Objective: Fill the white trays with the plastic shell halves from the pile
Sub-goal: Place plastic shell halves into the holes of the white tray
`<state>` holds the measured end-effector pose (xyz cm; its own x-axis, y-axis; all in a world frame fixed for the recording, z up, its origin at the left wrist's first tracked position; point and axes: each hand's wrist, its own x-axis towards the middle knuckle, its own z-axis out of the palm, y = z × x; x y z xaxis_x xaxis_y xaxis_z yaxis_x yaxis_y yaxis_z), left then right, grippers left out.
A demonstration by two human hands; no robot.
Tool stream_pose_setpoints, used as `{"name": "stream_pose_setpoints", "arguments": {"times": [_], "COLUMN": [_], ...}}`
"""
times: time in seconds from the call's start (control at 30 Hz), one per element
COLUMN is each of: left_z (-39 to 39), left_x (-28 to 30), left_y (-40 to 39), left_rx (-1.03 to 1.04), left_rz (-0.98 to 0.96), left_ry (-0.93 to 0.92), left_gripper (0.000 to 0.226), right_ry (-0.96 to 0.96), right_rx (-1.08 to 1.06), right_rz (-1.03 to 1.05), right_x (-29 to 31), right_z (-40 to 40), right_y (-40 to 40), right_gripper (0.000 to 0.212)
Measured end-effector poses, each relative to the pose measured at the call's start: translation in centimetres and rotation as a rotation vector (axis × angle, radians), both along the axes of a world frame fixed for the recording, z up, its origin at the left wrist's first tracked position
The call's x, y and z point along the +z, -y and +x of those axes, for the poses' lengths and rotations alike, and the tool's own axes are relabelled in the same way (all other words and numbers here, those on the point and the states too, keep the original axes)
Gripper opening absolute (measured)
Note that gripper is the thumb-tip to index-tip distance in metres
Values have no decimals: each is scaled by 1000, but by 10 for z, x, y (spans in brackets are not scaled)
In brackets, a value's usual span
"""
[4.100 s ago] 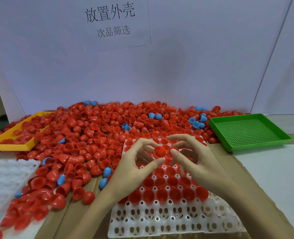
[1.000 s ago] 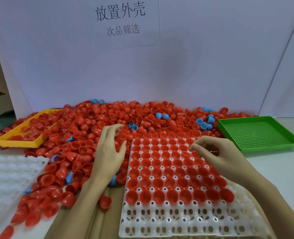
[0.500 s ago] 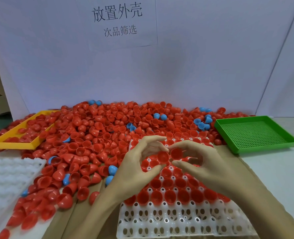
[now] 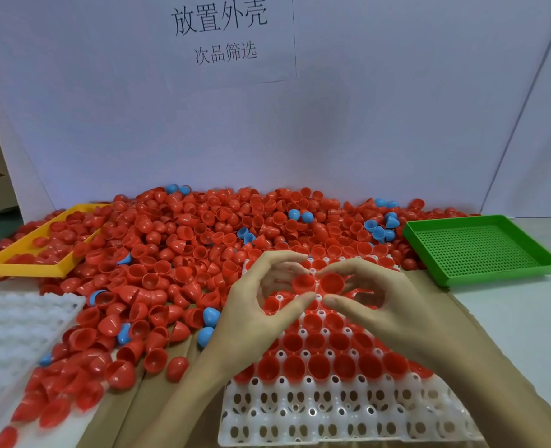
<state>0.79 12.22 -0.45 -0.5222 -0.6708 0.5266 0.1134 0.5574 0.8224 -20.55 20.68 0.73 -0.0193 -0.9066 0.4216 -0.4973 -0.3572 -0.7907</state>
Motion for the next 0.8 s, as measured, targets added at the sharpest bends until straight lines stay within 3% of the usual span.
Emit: {"name": "stream_pose_setpoints", "arguments": {"times": [0.13,0.37,0.47,0.6,0.67,0.8], "left_z": [-3,-5,-4,-5,-6,-8], "left_x": [0,-1,-1,-6,-7,-4], "left_y": [-1,-2,-2,-3,-3,-5], "left_rx": [22,-14,-30,16,-10,-67], "left_rz": [158,276,265,100,100,310], "left_ry": [-3,45,82,149,156,68], "left_gripper": [17,23,27,29,23,21], "right_ry": [61,26,78,100,93,212], "right_rx": [31,40,11,-19,-48,-55], "right_rz": [30,-10,-24,-27,-48,-43], "right_x": [1,0,-1,-1,-2,-7], "right_z": [3,14,17,19,20,23], "right_y": [-1,-1,-1,-2,-1,1], "right_gripper": [50,39,25,14,16,36]}}
